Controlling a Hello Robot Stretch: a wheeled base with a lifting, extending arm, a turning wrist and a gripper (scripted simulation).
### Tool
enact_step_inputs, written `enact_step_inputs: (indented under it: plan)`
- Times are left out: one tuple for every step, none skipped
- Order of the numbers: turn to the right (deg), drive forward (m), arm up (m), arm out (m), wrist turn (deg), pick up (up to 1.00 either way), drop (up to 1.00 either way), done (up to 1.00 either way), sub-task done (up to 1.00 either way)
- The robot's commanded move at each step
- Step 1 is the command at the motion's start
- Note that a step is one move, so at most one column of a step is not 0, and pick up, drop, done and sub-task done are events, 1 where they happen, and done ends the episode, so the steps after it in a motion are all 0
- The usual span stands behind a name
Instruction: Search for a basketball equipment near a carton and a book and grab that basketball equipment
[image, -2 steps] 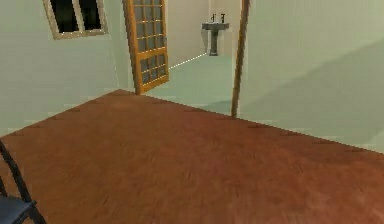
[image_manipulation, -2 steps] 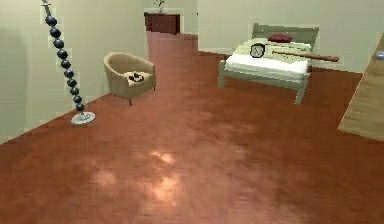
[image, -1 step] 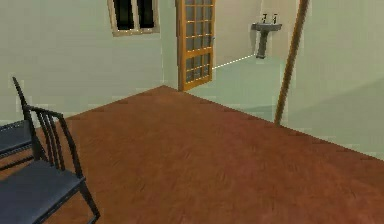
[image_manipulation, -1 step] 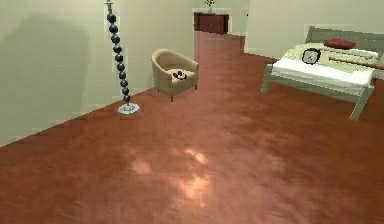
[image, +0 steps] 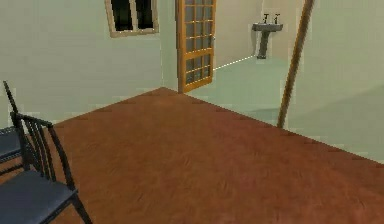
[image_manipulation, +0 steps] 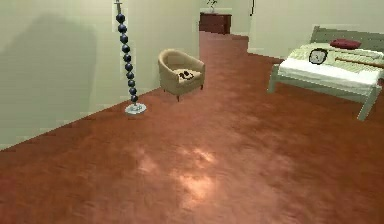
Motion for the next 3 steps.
enact_step_inputs:
  plan:
    - [-45.0,0.0,0.0,0.0,0.0,0.0,0.0,0.0,0.0]
    - [36.0,0.0,0.0,0.0,0.0,0.0,0.0,0.0,0.0]
    - [0.0,1.0,0.0,0.0,0.0,0.0,0.0,0.0,0.0]
